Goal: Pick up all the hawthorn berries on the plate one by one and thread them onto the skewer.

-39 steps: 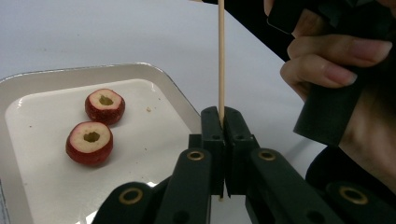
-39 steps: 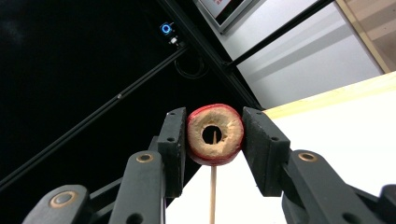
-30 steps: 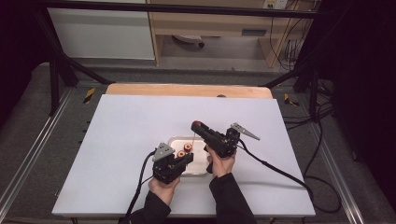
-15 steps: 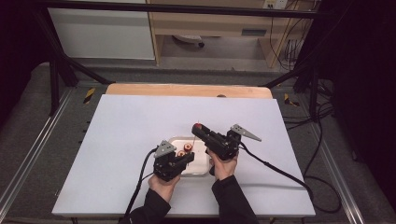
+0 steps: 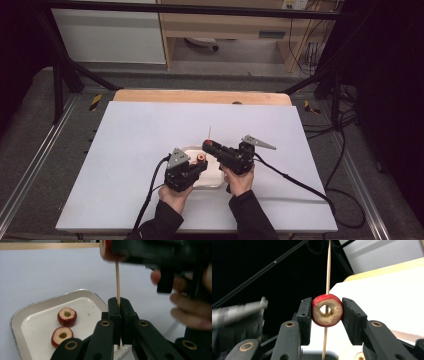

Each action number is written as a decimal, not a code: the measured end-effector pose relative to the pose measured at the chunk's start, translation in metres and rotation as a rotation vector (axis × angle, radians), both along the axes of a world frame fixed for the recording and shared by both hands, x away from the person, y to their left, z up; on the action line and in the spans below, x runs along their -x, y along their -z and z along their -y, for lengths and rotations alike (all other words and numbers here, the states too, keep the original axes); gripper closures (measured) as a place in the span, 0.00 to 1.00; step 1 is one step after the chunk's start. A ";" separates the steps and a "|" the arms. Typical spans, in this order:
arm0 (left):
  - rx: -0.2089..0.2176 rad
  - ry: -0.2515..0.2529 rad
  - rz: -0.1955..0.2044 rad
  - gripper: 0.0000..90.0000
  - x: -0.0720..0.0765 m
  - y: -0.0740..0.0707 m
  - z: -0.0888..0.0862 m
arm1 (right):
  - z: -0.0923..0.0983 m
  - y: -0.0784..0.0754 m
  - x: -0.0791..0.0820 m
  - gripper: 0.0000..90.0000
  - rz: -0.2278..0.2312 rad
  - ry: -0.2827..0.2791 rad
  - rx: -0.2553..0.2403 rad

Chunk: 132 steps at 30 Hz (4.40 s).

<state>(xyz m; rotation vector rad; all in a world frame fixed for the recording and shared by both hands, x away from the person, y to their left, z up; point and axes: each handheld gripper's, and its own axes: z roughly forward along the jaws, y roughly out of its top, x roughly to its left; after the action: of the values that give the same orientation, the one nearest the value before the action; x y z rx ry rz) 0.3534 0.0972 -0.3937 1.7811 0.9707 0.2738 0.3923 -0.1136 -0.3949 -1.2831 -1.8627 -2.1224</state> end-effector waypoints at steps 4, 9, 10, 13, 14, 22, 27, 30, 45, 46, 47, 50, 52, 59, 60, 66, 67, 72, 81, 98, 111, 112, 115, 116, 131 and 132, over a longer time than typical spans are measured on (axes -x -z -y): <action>-0.033 0.005 -0.005 0.99 -0.003 0.001 -0.003 | -0.003 0.006 0.000 0.69 -0.003 -0.008 -0.012; -0.014 0.030 -0.038 0.99 -0.006 0.003 -0.003 | -0.003 0.006 0.003 0.69 0.007 -0.002 0.026; -0.019 0.035 -0.038 0.99 -0.006 0.004 -0.003 | -0.003 0.006 0.003 0.69 0.009 -0.001 0.028; -0.017 0.046 -0.040 0.99 -0.006 0.004 -0.004 | -0.002 0.006 0.005 0.69 0.005 -0.006 0.036; -0.016 0.044 -0.043 0.99 -0.006 0.004 -0.004 | -0.002 0.006 0.005 0.69 0.009 -0.008 0.038; -0.078 0.046 -0.013 0.99 -0.006 0.007 0.000 | -0.002 0.007 0.005 0.69 -0.001 -0.010 0.055; -0.086 0.055 -0.029 0.99 -0.008 0.008 0.000 | -0.002 0.009 0.004 0.69 -0.006 -0.009 0.069; -0.102 0.056 -0.031 0.99 -0.007 0.011 0.002 | -0.002 0.011 0.006 0.69 -0.012 -0.012 0.086; -0.049 0.080 -0.014 0.99 -0.002 0.015 -0.006 | -0.001 0.015 0.008 0.69 -0.010 -0.047 0.079; -0.050 0.082 -0.018 0.99 -0.002 0.014 -0.005 | -0.001 0.015 0.008 0.69 -0.010 -0.049 0.072; -0.058 0.081 -0.013 0.99 -0.002 0.013 -0.005 | -0.001 0.014 0.009 0.69 -0.009 -0.047 0.068; -0.048 0.085 -0.013 0.99 -0.002 0.014 -0.005 | 0.000 0.013 0.010 0.70 -0.005 -0.049 0.075; -0.055 0.070 -0.006 0.99 0.000 0.015 -0.003 | 0.000 0.013 0.011 0.70 -0.006 -0.038 0.080; -0.064 0.064 -0.002 0.99 0.000 0.016 -0.001 | -0.001 0.015 0.011 0.70 -0.021 -0.025 0.074; -0.052 0.069 -0.010 0.99 0.000 0.016 -0.001 | -0.001 0.014 0.011 0.70 -0.022 -0.028 0.082; -0.034 0.053 0.003 0.99 -0.005 0.002 -0.007 | -0.008 0.017 0.012 0.69 -0.025 -0.078 0.097; -0.029 0.055 0.009 0.99 -0.005 0.002 -0.008 | -0.009 0.017 0.012 0.69 -0.023 -0.074 0.084; -0.080 0.057 0.018 0.99 -0.004 0.007 -0.014 | -0.007 0.014 0.013 0.52 0.036 -0.043 0.108; -0.183 0.076 0.007 0.98 0.001 0.006 -0.045 | 0.005 0.006 -0.001 0.27 0.050 -0.029 0.258; -0.305 0.083 -0.058 0.98 0.019 0.023 -0.099 | 0.006 0.006 -0.030 0.10 0.030 -0.114 0.666; -0.317 0.081 -0.098 0.98 0.020 0.027 -0.114 | -0.021 0.008 -0.054 0.23 -0.033 -0.157 0.843; -0.321 0.080 -0.097 0.98 0.020 0.027 -0.114 | -0.023 0.007 -0.055 0.24 -0.044 -0.153 0.852; -0.321 0.084 -0.097 0.98 0.020 0.027 -0.114 | -0.028 0.007 -0.057 0.26 -0.083 -0.141 0.842; -0.318 0.084 -0.101 0.98 0.020 0.027 -0.113 | -0.030 0.007 -0.058 0.27 -0.088 -0.139 0.849; -0.313 0.091 -0.114 0.98 0.019 0.028 -0.115 | -0.063 0.010 -0.071 0.44 -0.202 -0.134 0.927; -0.312 0.090 -0.117 0.98 0.019 0.028 -0.115 | -0.066 0.011 -0.073 0.45 -0.218 -0.128 0.931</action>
<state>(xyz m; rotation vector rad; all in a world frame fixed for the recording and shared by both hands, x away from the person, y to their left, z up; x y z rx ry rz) 0.3348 0.2118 -0.4220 2.1396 0.9666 0.2787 0.4649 -0.0479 -0.4060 -1.3424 -2.8192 -0.9584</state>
